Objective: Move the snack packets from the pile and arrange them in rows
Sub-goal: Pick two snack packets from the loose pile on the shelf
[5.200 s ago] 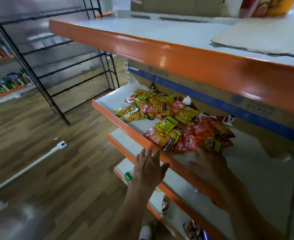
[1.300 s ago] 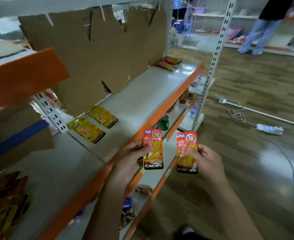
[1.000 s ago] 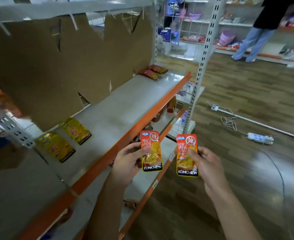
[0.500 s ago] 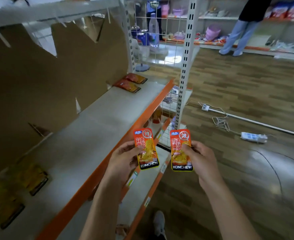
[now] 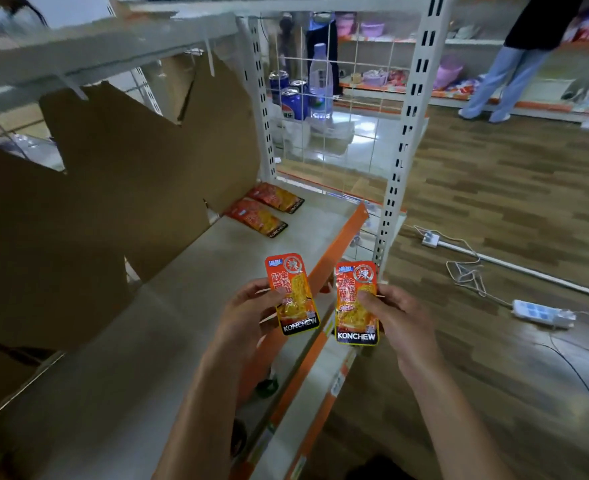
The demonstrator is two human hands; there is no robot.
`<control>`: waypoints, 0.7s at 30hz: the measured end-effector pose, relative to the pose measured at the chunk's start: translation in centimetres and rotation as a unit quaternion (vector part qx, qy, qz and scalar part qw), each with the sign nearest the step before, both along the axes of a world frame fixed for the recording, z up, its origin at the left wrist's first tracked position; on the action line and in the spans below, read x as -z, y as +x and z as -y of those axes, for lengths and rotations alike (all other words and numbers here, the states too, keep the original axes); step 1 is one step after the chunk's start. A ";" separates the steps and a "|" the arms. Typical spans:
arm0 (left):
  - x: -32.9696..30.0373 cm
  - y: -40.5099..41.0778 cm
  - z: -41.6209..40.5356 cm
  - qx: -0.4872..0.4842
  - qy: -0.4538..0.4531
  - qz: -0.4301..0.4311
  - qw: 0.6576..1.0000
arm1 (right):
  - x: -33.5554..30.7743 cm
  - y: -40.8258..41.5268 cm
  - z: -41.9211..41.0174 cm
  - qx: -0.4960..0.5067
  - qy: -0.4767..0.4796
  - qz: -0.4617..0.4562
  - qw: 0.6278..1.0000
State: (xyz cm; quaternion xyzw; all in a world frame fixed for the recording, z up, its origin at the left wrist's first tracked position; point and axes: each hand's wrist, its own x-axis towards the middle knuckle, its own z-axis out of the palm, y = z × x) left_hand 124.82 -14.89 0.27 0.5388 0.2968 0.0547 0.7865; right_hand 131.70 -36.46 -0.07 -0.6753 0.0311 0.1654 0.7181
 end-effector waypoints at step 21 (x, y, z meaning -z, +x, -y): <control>1.3 14.5 -2.3 -0.289 -0.007 -0.029 0.957 | -0.4 25.0 -9.6 -0.244 -0.093 0.054 0.964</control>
